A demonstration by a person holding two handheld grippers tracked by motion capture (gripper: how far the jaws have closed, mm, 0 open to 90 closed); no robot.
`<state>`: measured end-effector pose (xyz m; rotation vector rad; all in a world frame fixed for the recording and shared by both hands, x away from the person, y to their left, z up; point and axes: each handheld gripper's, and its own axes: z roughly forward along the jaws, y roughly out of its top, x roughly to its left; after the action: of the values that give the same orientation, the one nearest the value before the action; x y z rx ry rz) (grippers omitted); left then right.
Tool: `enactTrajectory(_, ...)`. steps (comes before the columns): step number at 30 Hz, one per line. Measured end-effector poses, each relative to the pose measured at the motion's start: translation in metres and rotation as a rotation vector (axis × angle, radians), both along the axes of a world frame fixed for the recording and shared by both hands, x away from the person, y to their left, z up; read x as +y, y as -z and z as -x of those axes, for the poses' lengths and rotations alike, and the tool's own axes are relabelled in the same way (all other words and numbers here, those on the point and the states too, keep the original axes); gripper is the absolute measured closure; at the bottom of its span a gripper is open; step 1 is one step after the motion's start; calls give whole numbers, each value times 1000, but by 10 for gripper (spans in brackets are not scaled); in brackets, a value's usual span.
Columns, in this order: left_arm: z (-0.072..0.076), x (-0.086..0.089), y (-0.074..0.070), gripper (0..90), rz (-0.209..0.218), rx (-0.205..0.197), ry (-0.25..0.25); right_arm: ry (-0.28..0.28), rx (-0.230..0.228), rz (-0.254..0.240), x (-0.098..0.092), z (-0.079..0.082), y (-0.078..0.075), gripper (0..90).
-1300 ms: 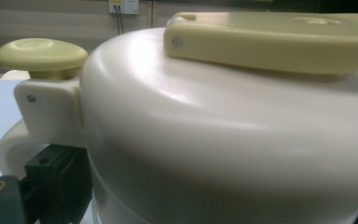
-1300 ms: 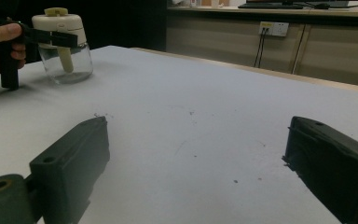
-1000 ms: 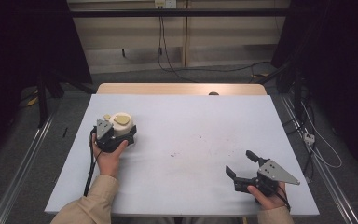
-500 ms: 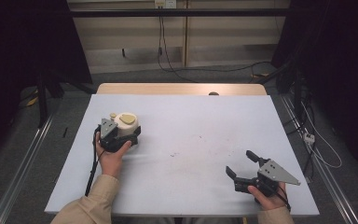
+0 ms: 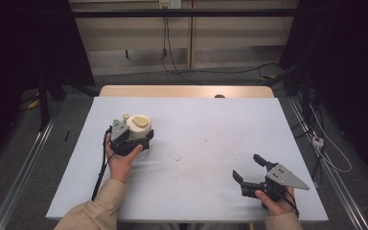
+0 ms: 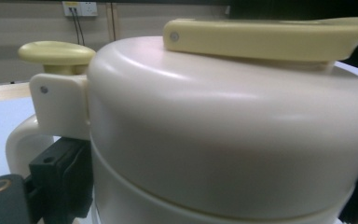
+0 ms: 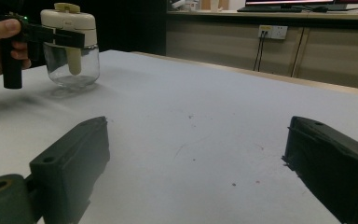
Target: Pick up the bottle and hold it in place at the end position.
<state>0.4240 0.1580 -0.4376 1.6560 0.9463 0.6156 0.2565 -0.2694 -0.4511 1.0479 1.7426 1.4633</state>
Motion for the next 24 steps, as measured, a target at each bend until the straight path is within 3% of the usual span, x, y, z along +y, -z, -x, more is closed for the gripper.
enactTrajectory(24,-7,-26,-2,62,12,4,45,-1,6,1,-1,-1,1,57)
